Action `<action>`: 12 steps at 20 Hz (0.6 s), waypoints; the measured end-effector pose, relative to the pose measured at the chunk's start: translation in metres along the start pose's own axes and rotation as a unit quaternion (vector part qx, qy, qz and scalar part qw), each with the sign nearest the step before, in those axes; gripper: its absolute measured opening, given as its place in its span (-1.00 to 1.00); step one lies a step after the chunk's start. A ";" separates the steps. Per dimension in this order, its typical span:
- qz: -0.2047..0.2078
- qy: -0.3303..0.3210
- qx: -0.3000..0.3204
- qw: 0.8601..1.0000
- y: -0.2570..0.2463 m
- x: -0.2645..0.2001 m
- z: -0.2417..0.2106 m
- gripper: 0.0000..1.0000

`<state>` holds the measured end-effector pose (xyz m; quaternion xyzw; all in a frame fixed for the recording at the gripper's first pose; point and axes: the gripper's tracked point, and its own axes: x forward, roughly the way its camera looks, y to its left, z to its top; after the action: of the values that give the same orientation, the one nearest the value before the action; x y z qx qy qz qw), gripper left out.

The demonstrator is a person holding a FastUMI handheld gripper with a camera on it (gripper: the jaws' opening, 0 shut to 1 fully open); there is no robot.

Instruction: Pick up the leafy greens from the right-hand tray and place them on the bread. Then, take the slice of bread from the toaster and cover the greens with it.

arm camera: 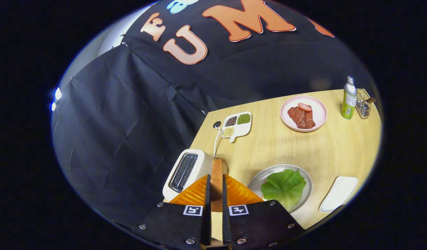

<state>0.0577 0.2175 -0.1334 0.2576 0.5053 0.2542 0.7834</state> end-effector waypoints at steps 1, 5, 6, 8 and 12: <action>0.002 -0.002 -0.003 1.000 -0.005 0.000 -0.003 -0.74; 0.006 0.007 0.005 1.000 -0.029 0.004 -0.022 -0.74; 0.006 0.009 0.007 1.000 -0.037 0.005 -0.025 -0.73; 0.001 0.009 0.018 1.000 -0.052 0.010 -0.032 -0.73; 0.002 0.019 0.037 0.999 -0.080 0.019 -0.045 -0.74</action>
<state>0.0335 0.1772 -0.2149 0.2825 0.5286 0.2413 0.7632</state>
